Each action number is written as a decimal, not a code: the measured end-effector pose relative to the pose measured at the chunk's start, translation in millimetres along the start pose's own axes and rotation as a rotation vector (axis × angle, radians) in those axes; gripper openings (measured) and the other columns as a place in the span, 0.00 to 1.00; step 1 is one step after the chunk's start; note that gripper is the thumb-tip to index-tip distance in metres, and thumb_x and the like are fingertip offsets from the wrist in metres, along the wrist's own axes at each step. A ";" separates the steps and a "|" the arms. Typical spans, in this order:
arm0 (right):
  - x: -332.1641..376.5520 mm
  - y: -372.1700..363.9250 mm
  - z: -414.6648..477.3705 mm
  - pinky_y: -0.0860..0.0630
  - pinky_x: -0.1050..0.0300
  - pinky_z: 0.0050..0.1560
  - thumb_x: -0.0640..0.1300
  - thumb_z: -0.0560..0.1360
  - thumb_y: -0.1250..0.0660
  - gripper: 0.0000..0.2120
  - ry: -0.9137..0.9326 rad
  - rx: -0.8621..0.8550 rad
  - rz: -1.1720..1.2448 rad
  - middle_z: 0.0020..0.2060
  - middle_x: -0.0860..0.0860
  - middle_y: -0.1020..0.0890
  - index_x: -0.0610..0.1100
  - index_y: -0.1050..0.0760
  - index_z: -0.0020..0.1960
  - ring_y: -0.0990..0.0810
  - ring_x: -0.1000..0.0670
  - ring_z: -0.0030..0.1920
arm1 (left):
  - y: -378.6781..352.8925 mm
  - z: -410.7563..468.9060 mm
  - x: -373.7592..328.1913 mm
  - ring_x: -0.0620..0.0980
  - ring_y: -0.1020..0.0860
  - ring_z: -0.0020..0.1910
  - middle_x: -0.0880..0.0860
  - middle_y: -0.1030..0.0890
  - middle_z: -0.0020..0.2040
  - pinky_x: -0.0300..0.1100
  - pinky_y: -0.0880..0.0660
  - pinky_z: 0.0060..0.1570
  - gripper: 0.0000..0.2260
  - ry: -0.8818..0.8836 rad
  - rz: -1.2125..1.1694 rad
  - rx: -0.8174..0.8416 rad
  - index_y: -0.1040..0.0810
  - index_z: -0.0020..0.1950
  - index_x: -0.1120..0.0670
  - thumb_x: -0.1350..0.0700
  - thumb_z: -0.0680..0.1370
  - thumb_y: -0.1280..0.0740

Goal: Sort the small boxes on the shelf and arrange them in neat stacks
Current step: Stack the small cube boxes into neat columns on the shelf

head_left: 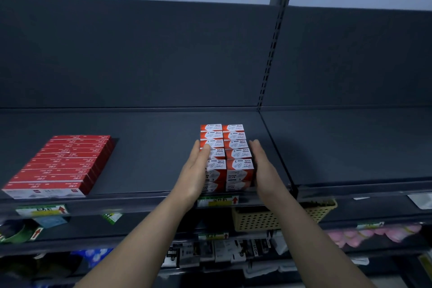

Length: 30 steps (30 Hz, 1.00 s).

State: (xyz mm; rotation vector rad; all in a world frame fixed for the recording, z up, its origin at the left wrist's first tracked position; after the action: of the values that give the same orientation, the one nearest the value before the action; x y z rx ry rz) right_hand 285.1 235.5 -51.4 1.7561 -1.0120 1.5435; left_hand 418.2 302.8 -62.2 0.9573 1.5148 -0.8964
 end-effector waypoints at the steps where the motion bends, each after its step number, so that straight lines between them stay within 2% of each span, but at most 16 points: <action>1: -0.6 -3.1 1.7 0.25 0.59 0.50 0.61 0.80 0.53 0.24 -0.030 0.024 0.013 0.53 0.54 0.16 0.53 0.25 0.63 0.18 0.56 0.52 | -0.6 -0.5 -2.1 0.44 0.21 0.59 0.41 0.20 0.60 0.52 0.28 0.63 0.20 -0.009 -0.013 -0.003 0.35 0.71 0.38 0.37 0.79 0.45; 4: -5.1 -5.8 6.4 0.24 0.58 0.50 0.62 0.80 0.54 0.25 -0.062 0.034 0.031 0.52 0.53 0.16 0.52 0.25 0.63 0.17 0.55 0.51 | -1.2 -3.5 -5.1 0.42 0.20 0.55 0.40 0.18 0.55 0.46 0.26 0.59 0.14 -0.028 -0.023 0.001 0.30 0.65 0.37 0.42 0.82 0.47; 7: -8.7 -3.8 9.8 0.24 0.56 0.53 0.62 0.80 0.55 0.26 -0.066 0.044 0.040 0.53 0.53 0.16 0.52 0.24 0.63 0.18 0.54 0.53 | 0.9 -1.5 -2.2 0.42 0.20 0.56 0.40 0.19 0.56 0.44 0.26 0.58 0.15 -0.012 -0.011 0.010 0.31 0.66 0.37 0.40 0.81 0.47; 10: -5.6 0.8 17.0 0.26 0.49 0.59 0.64 0.79 0.55 0.27 -0.061 0.049 0.106 0.53 0.52 0.16 0.55 0.21 0.56 0.18 0.52 0.54 | 6.9 7.5 0.7 0.48 0.22 0.60 0.44 0.20 0.61 0.53 0.30 0.65 0.30 0.038 -0.041 -0.017 0.31 0.68 0.40 0.27 0.71 0.43; 11: -4.6 2.6 20.8 0.26 0.48 0.60 0.65 0.79 0.55 0.27 -0.069 0.044 0.136 0.52 0.51 0.16 0.55 0.20 0.54 0.18 0.51 0.54 | 10.2 11.1 1.0 0.49 0.22 0.60 0.46 0.20 0.60 0.54 0.31 0.65 0.33 0.068 -0.070 -0.039 0.29 0.68 0.41 0.25 0.69 0.43; 15: -2.9 2.5 37.4 0.27 0.45 0.62 0.65 0.79 0.54 0.28 -0.113 0.047 0.195 0.54 0.48 0.17 0.50 0.22 0.59 0.18 0.47 0.55 | 13.1 22.7 -4.4 0.53 0.18 0.55 0.52 0.16 0.54 0.55 0.29 0.63 0.23 0.166 -0.175 -0.053 0.20 0.56 0.47 0.35 0.78 0.47; 18: -5.7 -4.3 45.2 0.28 0.45 0.63 0.64 0.79 0.54 0.30 -0.153 0.097 0.247 0.56 0.45 0.18 0.47 0.24 0.62 0.19 0.45 0.57 | 6.6 26.2 -5.5 0.54 0.18 0.54 0.53 0.16 0.53 0.55 0.28 0.63 0.23 0.192 -0.185 -0.009 0.20 0.57 0.49 0.36 0.79 0.46; 24: -9.7 -4.4 48.0 0.24 0.49 0.55 0.63 0.80 0.54 0.28 -0.160 0.094 0.280 0.54 0.46 0.17 0.47 0.22 0.59 0.18 0.46 0.54 | 2.6 29.3 -4.1 0.53 0.17 0.50 0.53 0.15 0.50 0.54 0.26 0.61 0.21 0.202 -0.224 -0.007 0.21 0.56 0.48 0.36 0.79 0.45; 30: -12.6 -6.1 52.7 0.25 0.47 0.58 0.64 0.79 0.53 0.30 -0.161 0.075 0.284 0.55 0.45 0.17 0.46 0.23 0.62 0.18 0.45 0.56 | 2.6 30.1 -5.5 0.54 0.17 0.51 0.53 0.15 0.48 0.56 0.26 0.61 0.18 0.199 -0.240 -0.018 0.20 0.49 0.47 0.38 0.79 0.44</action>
State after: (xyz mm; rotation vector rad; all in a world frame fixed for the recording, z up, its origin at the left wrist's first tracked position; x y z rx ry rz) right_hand 318.2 197.2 -71.8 1.8762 -1.3472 1.6474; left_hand 432.6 275.7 -61.0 0.8842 1.8330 -0.9776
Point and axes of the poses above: each hand's wrist, its own z-axis towards the middle knuckle, its own y-axis out of the back of the hand, x = y × z, the point moved 5 cm from there along z, towards the middle knuckle
